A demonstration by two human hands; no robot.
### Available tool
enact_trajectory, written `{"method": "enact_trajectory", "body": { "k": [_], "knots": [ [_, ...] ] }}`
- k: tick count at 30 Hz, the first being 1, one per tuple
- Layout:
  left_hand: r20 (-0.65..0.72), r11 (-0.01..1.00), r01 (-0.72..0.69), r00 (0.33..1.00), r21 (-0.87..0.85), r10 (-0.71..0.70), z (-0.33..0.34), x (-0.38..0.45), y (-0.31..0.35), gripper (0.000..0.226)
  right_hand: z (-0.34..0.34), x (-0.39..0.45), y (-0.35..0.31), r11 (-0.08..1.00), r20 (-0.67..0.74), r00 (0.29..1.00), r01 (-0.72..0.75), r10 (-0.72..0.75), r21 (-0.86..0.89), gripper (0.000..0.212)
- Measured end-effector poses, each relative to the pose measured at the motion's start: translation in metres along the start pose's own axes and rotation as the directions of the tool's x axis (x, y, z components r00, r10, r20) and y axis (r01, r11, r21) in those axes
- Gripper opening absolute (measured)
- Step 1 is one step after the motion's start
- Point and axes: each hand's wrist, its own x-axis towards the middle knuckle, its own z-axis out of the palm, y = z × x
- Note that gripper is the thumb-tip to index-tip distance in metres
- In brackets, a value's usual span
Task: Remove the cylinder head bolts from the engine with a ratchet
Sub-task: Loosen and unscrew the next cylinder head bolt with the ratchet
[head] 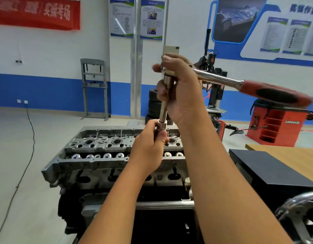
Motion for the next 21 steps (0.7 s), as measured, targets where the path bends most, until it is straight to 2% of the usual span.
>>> {"method": "enact_trajectory", "body": {
  "k": [2,4,6,8,10,11,13,16,19,21],
  "knots": [
    [-0.063,0.997,0.001,0.998,0.074,0.003,0.004,-0.001,0.001,0.020,-0.006,0.001,-0.002,0.994,0.013,0.998,-0.068,0.067,0.087,0.007],
    [-0.127,0.988,-0.005,0.992,0.151,0.024,0.009,-0.002,0.003,0.022,-0.008,0.002,-0.001,0.998,-0.020,1.000,-0.010,0.011,0.055,0.007],
    [-0.158,0.984,-0.015,0.987,0.177,0.043,0.012,-0.003,0.002,0.022,-0.005,0.001,0.002,0.980,-0.090,0.982,0.153,-0.165,-0.125,0.008],
    [-0.187,0.979,-0.025,0.980,0.201,0.063,0.013,-0.004,0.000,0.022,0.002,0.000,0.007,0.893,-0.119,0.935,0.275,-0.335,-0.356,0.012],
    [-0.200,0.981,-0.042,0.976,0.191,0.081,0.011,-0.004,-0.002,0.020,0.010,0.001,0.010,0.862,-0.117,0.930,0.267,-0.348,-0.432,0.013],
    [-0.184,0.986,-0.046,0.980,0.159,0.075,0.009,-0.003,-0.003,0.016,0.013,0.001,0.010,0.893,-0.091,0.954,0.230,-0.285,-0.386,0.010],
    [-0.107,0.995,-0.030,0.993,0.092,0.040,0.003,-0.001,-0.004,0.013,0.011,0.002,0.006,0.981,-0.016,0.995,0.099,-0.103,-0.169,0.004],
    [-0.066,0.994,0.001,0.998,0.108,0.006,0.000,-0.001,-0.004,0.016,-0.005,0.005,-0.004,0.997,0.030,0.997,-0.068,0.067,0.041,0.005],
    [-0.127,0.982,-0.024,0.991,0.189,0.049,0.007,-0.003,-0.004,0.023,-0.007,0.003,-0.003,1.000,-0.009,1.000,-0.016,0.016,0.025,0.004],
    [-0.166,0.971,-0.043,0.983,0.233,0.083,0.011,-0.004,-0.004,0.024,0.002,-0.001,0.002,0.980,-0.106,0.983,0.134,-0.150,-0.149,0.008]
  ]
}}
